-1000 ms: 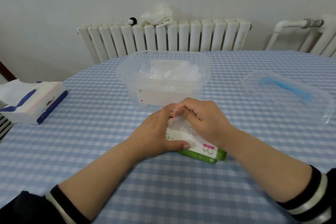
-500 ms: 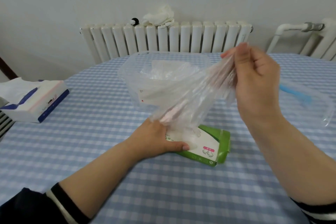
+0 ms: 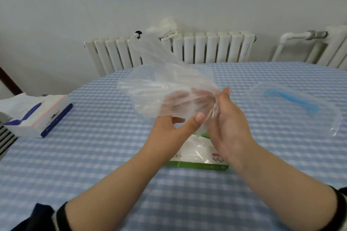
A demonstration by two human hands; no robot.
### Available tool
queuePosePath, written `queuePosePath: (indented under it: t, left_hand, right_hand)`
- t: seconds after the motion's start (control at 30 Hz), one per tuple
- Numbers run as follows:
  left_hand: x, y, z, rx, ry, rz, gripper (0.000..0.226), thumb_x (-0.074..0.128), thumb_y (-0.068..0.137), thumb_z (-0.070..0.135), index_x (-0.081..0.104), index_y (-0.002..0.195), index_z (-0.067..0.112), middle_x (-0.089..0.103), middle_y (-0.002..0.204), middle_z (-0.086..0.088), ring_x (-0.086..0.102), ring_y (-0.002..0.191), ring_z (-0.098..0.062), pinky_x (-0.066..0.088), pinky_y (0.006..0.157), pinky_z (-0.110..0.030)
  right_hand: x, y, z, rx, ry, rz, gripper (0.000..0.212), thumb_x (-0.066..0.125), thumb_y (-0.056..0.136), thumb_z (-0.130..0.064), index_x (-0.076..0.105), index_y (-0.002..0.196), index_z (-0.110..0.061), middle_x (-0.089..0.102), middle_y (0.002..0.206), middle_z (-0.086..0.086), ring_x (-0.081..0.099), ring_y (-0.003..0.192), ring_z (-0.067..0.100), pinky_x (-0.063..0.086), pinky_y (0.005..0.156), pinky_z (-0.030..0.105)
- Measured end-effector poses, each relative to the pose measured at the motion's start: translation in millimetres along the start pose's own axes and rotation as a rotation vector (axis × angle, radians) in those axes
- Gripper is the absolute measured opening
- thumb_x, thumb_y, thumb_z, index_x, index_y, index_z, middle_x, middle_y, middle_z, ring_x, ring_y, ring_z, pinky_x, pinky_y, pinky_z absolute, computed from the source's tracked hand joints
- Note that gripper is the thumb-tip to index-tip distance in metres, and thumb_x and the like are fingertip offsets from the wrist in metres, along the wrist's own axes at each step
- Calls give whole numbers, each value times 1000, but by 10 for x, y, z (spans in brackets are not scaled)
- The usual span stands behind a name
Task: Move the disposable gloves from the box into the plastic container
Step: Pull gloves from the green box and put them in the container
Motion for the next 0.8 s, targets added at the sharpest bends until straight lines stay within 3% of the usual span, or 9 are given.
queuePosePath:
  t: [0.1,0.2,0.27,0.33,0.4,0.5,0.6,0.7,0.8]
  left_hand:
    - [119,5,165,-41,-225,74,16,69,89,31,70,105,25,75,102,5,69,98,-8,54,88,-25]
    - [-13,142,237,-33,-206,225,15,59,94,12,74,91,9,75,88,-4,72,86,-17,56,83,-30]
    - [-132,282,340,30,-107,226,14,61,90,6,73,84,8,73,81,-13,70,83,-31,57,83,-45]
    - [-190,395,498,124,61,150,11,63,87,5,72,83,10,70,79,-20,66,80,-39,56,78,-52]
    - [-158,429,645,197,222,46,8,65,88,11,69,90,17,71,79,-6,67,74,-26,56,75,-45]
    - [-68,457,761,250,403,-83,22,69,88,22,58,100,36,68,75,17,63,63,-3,54,64,-24]
    - [-102,564,803,254,505,-147,28,72,87,28,50,101,38,67,72,18,57,54,0,44,50,-13]
    - [-259,818,791,186,511,-170,28,74,85,24,50,98,33,69,78,11,53,49,6,41,50,-17]
    - [-462,1157,694,89,590,-174,26,71,88,26,52,105,27,73,86,7,58,64,2,39,58,-23]
  right_hand:
    - [39,-64,60,42,-1,-13,53,29,103,-46,66,112,-10,74,104,2,69,101,11,48,93,29]
    - [46,-60,33,-49,-113,-8,50,32,99,-48,65,117,-15,73,106,-1,68,100,10,50,92,32]
    - [33,-64,-76,-200,-261,-15,53,44,87,-55,54,130,-26,65,122,-7,63,109,4,50,94,30]
    - [97,-106,-223,-376,-495,-67,68,62,78,-53,33,138,-39,50,134,-17,54,116,-4,48,93,19]
    - [154,-122,-305,-484,-655,-83,85,72,72,-46,21,139,-44,43,133,-18,53,112,-6,49,87,14]
    - [111,-65,-373,-456,-582,-34,70,73,77,-34,33,135,-35,59,116,-8,65,96,2,53,75,18]
    - [-25,39,-401,-374,-452,66,39,68,88,-13,48,119,-27,70,94,0,70,78,7,55,63,23]
    - [-142,128,-419,-305,-364,132,40,62,90,-3,47,124,-20,68,88,8,67,67,14,57,58,30]
    - [-222,183,-385,-226,-321,150,45,62,89,-1,44,127,-18,65,92,13,65,64,17,57,55,30]
Point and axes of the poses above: each hand's wrist, its own y-axis towards the middle knuckle, its own x-axis out of the palm, z = x × y, the point moved 8 cm from there along y, towards the middle knuckle
